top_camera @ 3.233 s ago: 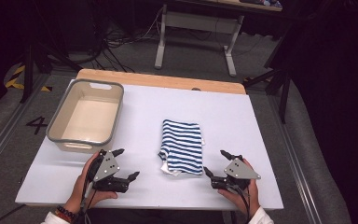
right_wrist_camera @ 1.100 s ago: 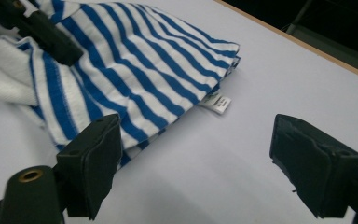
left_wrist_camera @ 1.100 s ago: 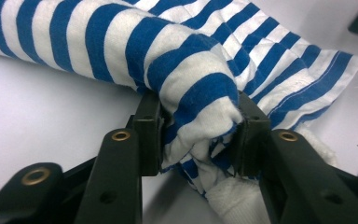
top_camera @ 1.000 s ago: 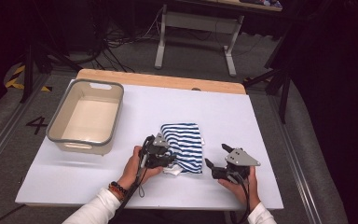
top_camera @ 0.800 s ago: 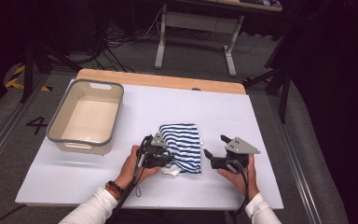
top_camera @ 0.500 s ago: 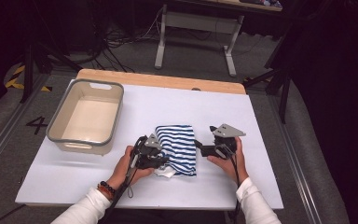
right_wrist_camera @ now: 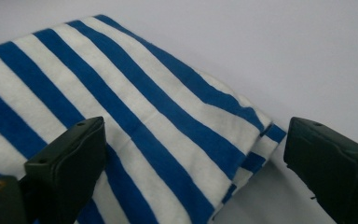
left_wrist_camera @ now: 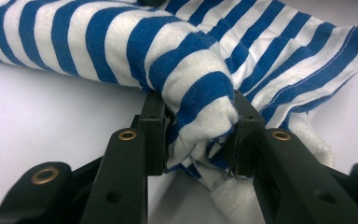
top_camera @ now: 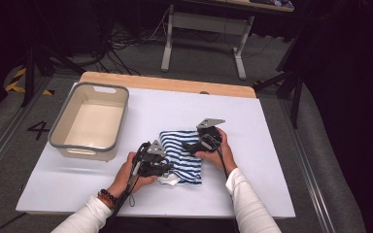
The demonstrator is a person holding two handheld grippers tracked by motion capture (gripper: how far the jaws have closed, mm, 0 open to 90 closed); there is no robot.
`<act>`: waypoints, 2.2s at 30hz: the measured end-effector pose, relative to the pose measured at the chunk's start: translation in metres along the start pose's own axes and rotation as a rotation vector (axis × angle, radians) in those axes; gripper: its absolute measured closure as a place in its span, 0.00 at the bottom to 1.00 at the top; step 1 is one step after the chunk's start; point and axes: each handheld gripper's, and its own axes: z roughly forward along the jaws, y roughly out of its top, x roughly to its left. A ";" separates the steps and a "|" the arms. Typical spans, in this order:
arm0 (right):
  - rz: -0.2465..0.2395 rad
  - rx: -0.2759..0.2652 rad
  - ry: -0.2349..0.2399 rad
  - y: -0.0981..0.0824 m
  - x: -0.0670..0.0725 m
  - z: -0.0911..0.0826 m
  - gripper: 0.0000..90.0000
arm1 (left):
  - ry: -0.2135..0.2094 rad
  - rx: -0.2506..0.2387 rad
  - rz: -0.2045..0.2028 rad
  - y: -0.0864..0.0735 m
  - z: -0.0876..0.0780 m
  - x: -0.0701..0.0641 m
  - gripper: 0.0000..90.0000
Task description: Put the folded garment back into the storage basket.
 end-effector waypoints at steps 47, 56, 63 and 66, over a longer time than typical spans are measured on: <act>-0.025 -0.136 -0.042 -0.009 0.033 -0.035 0.86 | 0.079 -0.050 0.103 0.005 -0.004 -0.011 0.75; -0.060 -0.221 -0.105 -0.003 0.046 -0.053 0.86 | 0.110 -0.081 0.142 0.008 -0.017 -0.013 0.75; -0.063 -0.256 -0.115 -0.001 0.050 -0.059 0.86 | 0.127 -0.093 0.157 0.008 -0.023 -0.013 0.75; -0.064 -0.274 -0.119 0.000 0.052 -0.061 0.86 | 0.130 -0.097 0.162 0.008 -0.026 -0.012 0.75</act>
